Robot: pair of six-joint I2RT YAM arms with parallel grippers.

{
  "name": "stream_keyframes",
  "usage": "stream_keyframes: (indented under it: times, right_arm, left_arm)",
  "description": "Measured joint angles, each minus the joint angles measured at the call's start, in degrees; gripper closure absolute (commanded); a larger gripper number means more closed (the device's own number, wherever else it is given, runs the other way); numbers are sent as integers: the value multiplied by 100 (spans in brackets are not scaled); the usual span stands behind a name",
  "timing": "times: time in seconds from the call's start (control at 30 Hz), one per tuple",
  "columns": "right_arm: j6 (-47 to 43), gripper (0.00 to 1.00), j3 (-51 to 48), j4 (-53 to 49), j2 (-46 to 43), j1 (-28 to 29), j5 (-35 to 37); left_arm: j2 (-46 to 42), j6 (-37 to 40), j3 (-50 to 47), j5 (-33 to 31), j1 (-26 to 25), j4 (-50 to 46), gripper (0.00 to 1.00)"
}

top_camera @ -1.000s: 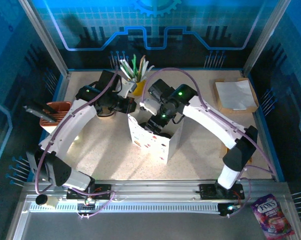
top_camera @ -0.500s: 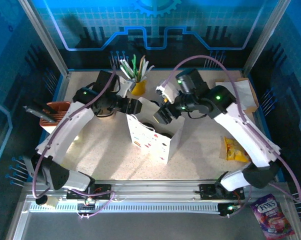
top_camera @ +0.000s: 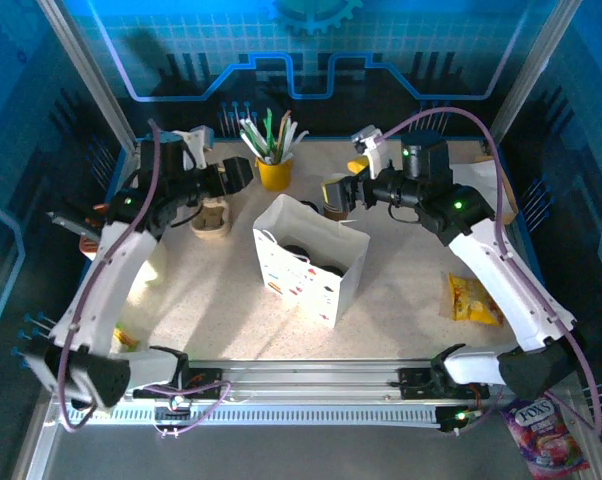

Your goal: Pack the takeout coffee

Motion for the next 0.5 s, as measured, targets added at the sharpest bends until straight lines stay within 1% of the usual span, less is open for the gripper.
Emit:
stream_keyframes:
  times: [0.07, 0.17, 0.33, 0.5]
  right_arm:
    - [149, 15, -170, 192, -52, -168, -50]
    - [260, 15, -273, 313, -173, -332, -90]
    - [308, 15, -372, 341, -455, -426, -66]
    - [332, 15, -380, 286, -542, -446, 28]
  left_arm:
    - [439, -280, 15, -90, 136, 221, 20]
    - [1128, -494, 155, -299, 240, 463, 22]
    - [2264, -610, 525, -573, 330, 955, 34]
    - [3213, -546, 1121, -673, 404, 1180, 45]
